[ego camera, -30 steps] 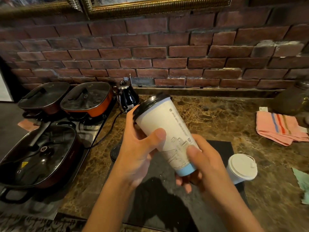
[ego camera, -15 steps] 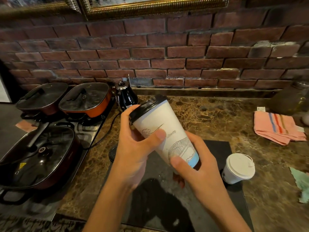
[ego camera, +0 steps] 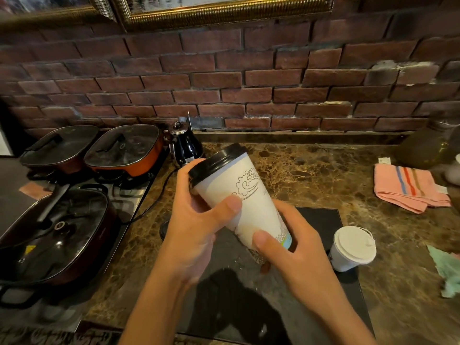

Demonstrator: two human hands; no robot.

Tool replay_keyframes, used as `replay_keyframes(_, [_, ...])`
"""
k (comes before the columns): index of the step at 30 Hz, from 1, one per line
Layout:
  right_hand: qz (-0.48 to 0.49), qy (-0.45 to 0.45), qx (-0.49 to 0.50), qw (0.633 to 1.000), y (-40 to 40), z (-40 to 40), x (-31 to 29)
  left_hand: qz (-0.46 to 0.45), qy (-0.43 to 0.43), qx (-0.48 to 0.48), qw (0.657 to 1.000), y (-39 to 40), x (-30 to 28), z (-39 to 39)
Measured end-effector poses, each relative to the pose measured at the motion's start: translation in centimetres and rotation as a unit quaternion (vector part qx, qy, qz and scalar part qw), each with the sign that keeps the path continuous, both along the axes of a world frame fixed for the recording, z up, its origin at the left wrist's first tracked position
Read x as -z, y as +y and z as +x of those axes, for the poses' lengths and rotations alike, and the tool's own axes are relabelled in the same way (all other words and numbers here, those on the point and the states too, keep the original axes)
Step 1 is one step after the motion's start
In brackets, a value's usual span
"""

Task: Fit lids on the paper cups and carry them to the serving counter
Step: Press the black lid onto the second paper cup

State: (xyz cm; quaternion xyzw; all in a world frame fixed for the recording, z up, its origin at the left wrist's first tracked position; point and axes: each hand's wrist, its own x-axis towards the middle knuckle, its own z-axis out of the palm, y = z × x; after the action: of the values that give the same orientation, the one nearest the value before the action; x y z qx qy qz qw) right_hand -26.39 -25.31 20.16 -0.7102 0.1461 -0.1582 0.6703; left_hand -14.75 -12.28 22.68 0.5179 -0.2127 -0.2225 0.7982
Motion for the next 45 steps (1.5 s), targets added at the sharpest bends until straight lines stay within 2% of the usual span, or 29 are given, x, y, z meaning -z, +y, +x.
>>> replay_keyframes(2, [0.155, -0.026, -0.054, 0.986, 0.2, -0.1, -0.3, -0.01, 0.003, 0.024, 1.0, 0.1, -0.1, 0.0])
replay_keyframes(5, [0.467, 0.024, -0.188, 0.864, 0.5, -0.3, -0.9, -0.005, 0.021, 0.047, 0.999, 0.2, -0.2, -0.2])
replay_keyframes(7, [0.546, 0.037, -0.24, 0.802, 0.6, -0.2, -0.6, -0.004, 0.034, 0.046, 0.998, 0.1, -0.2, -0.5])
replay_keyframes(8, [0.545, 0.039, -0.237, 0.803, 0.5, -0.1, -0.5, -0.006, 0.033, 0.038, 0.999, 0.0, -0.2, -0.6])
replay_keyframes(9, [0.509, 0.037, -0.212, 0.833, 0.4, -0.1, -0.5, -0.008, 0.029, 0.028, 0.999, 0.0, -0.1, -0.5])
replay_keyframes(10, [0.432, 0.026, -0.169, 0.885, 0.4, -0.1, -0.6, -0.009, 0.021, 0.016, 1.0, 0.0, 0.0, -0.5])
replay_keyframes(12, [0.192, 0.016, -0.069, 0.979, 0.3, -0.2, -0.8, -0.002, 0.004, -0.008, 1.0, -0.1, 0.1, -0.3])
replay_keyframes(14, [0.002, 0.002, -0.025, 1.0, 0.1, -0.5, -0.7, 0.005, 0.0, -0.019, 1.0, -0.1, 0.2, -0.2])
replay_keyframes(16, [-0.011, -0.015, -0.027, 0.999, 0.1, -0.8, -0.6, 0.001, 0.012, -0.012, 1.0, 0.0, 0.1, -0.3])
replay_keyframes(18, [0.114, -0.016, -0.071, 0.991, 0.1, -0.8, -0.6, -0.005, 0.029, 0.004, 1.0, 0.0, 0.0, -0.4])
replay_keyframes(19, [0.219, -0.014, -0.104, 0.97, 0.1, -0.7, -0.6, -0.007, 0.039, 0.013, 0.999, 0.0, 0.0, -0.5])
replay_keyframes(21, [0.433, 0.019, -0.186, 0.882, 0.3, -0.8, -0.5, -0.005, 0.056, 0.027, 0.998, 0.1, 0.0, -0.7])
replay_keyframes(23, [0.557, 0.036, -0.252, 0.791, 0.5, -0.9, 0.0, 0.003, 0.055, 0.03, 0.998, 0.1, 0.0, -0.8])
replay_keyframes(24, [0.576, 0.04, -0.252, 0.776, 0.6, -0.9, 0.3, 0.007, 0.05, 0.025, 0.998, 0.1, 0.0, -0.8])
replay_keyframes(25, [0.562, 0.047, -0.235, 0.792, 0.6, -0.9, 0.5, 0.009, 0.045, 0.019, 0.999, 0.1, 0.1, -0.8])
replay_keyframes(26, [0.498, 0.048, -0.2, 0.842, 0.6, -0.9, 0.5, 0.008, 0.039, 0.012, 0.999, 0.1, 0.1, -0.8])
replay_keyframes(28, [0.24, 0.049, -0.092, 0.965, 0.4, -0.9, 0.2, 0.009, 0.028, -0.001, 1.0, 0.0, 0.4, -0.6])
replay_keyframes(29, [0.108, 0.047, -0.048, 0.992, 0.3, -0.9, 0.1, 0.014, 0.027, -0.008, 1.0, 0.0, 0.6, -0.5])
replay_keyframes(31, [-0.021, 0.044, -0.024, 0.999, 0.1, -1.1, 0.2, 0.023, 0.039, -0.01, 0.999, 0.1, 0.9, -0.3])
replay_keyframes(33, [0.025, 0.042, -0.049, 0.998, 0.3, -1.2, 0.3, 0.021, 0.052, 0.001, 0.998, 0.1, 1.2, -0.3])
replay_keyframes(35, [0.22, 0.041, -0.108, 0.968, 0.4, -1.1, 0.2, 0.011, 0.062, 0.008, 0.998, 0.1, 1.2, -0.3])
replay_keyframes(36, [0.345, 0.047, -0.14, 0.927, 0.5, -1.1, 0.2, 0.002, 0.07, 0.013, 0.997, 0.1, 1.2, -0.4])
replay_keyframes(38, [0.542, 0.057, -0.227, 0.807, 0.6, -1.2, 0.4, -0.021, 0.085, 0.031, 0.996, 0.0, 1.4, -0.6])
replay_keyframes(39, [0.591, 0.047, -0.259, 0.763, 0.6, -1.2, 0.6, -0.028, 0.09, 0.037, 0.995, -0.1, 1.5, -0.7])
replay_keyframes(40, [0.609, 0.038, -0.268, 0.746, 0.7, -1.2, 0.8, -0.031, 0.094, 0.037, 0.994, -0.1, 1.6, -0.8])
replay_keyframes(41, [0.605, 0.042, -0.257, 0.752, 0.7, -1.0, 1.0, -0.029, 0.096, 0.032, 0.994, -0.1, 1.6, -0.8])
replay_keyframes(42, [0.575, 0.049, -0.228, 0.784, 0.7, -0.9, 1.0, -0.024, 0.096, 0.023, 0.995, -0.2, 1.5, -0.8])
replay_keyframes(43, [0.509, 0.054, -0.182, 0.84, 0.5, -0.9, 0.9, -0.016, 0.094, 0.01, 0.995, -0.3, 1.5, -0.8])
replay_keyframes(45, [0.265, 0.055, -0.073, 0.96, 0.2, -0.8, 0.7, 0.006, 0.078, -0.013, 0.997, -0.3, 1.5, -0.7])
